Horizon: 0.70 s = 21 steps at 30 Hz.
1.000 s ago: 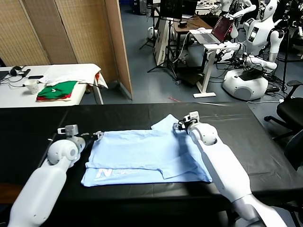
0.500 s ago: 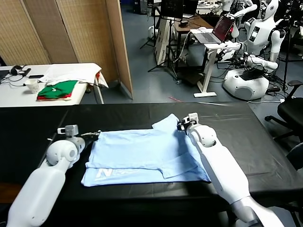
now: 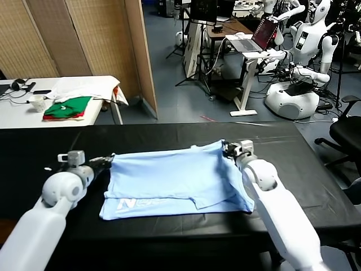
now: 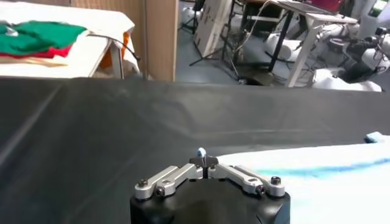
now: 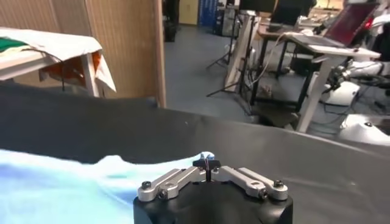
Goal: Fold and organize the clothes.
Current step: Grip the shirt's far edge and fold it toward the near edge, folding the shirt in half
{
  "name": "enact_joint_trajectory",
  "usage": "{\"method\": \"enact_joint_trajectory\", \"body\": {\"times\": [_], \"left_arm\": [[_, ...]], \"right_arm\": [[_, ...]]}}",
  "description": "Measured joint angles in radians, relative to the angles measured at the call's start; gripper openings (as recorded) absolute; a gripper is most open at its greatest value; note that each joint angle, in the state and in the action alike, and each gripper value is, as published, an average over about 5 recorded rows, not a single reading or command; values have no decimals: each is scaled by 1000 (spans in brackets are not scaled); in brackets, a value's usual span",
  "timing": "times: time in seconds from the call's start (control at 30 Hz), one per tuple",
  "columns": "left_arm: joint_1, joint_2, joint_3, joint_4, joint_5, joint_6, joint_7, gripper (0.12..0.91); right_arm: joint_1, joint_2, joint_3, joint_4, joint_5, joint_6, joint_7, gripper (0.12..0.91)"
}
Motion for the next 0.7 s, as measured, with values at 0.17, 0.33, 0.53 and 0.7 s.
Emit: {"method": "enact_joint_trajectory", "body": {"times": [0.17,0.33,0.53,0.7], "left_arm": [[85,6,-28,-92,40,8,-2,147],[164,2,-47,-166,83,7,14,147],[251,-21,-58,-217,148,0,37,147],[296,-37,-60,-219,191,-7,43,147]], "right_arm": [[-108,-29,29,139,-17,-64,27,141],[-210,-46,50,226,-46,-81,29,141],[-305,-46,61,270,-59,-81,24,141],[-344,-44,65,277,-67,-80,22,141]]}}
